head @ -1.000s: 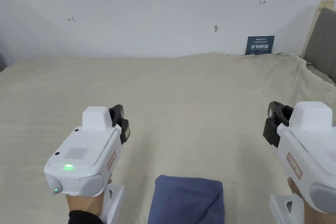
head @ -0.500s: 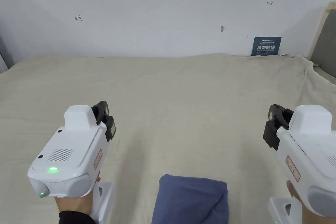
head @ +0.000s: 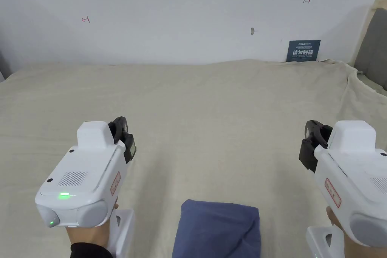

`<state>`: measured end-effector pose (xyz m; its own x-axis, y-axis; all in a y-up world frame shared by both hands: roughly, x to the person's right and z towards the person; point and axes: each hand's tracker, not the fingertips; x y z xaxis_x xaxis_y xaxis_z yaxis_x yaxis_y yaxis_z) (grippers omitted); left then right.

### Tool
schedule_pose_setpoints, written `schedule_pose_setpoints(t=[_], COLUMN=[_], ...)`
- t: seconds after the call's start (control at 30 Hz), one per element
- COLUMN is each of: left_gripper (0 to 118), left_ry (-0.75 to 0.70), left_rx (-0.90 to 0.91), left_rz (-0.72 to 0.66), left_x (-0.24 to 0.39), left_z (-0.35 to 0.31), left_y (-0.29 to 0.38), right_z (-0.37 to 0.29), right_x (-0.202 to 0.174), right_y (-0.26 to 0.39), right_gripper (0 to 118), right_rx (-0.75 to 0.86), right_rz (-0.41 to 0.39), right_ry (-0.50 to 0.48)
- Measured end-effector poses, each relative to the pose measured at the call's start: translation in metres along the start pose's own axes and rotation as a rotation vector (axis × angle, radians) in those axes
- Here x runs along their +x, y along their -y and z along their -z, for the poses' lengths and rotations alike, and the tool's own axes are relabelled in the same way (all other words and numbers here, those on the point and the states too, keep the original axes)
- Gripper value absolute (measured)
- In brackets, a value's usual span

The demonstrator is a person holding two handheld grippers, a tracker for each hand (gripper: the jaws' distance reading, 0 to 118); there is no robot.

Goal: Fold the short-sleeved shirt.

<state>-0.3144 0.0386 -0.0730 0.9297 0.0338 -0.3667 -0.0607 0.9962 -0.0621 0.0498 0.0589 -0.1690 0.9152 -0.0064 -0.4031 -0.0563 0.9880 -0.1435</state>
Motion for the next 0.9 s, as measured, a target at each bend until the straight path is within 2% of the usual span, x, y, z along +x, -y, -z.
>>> schedule_pose_setpoints(t=[0.27, 0.57, 0.9], left_gripper=[0, 0, 0], left_ry=[0.003, 0.012, 0.016], left_rx=[-0.02, -0.057, -0.095], left_rz=[-0.005, -0.006, -0.018], left_x=[-0.002, -0.003, -0.01], left_z=[0.001, 0.002, 0.009], left_y=[0.005, 0.019, 0.031], right_z=[0.008, 0.039, 0.075], right_x=[-0.008, -0.035, -0.069], right_y=[0.01, 0.064, 0.157], right_gripper=[0, 0, 0], right_rx=[-0.02, -0.145, -0.335], right_rz=[0.009, 0.052, -0.016], right_ry=[-0.03, -0.154, -0.236])
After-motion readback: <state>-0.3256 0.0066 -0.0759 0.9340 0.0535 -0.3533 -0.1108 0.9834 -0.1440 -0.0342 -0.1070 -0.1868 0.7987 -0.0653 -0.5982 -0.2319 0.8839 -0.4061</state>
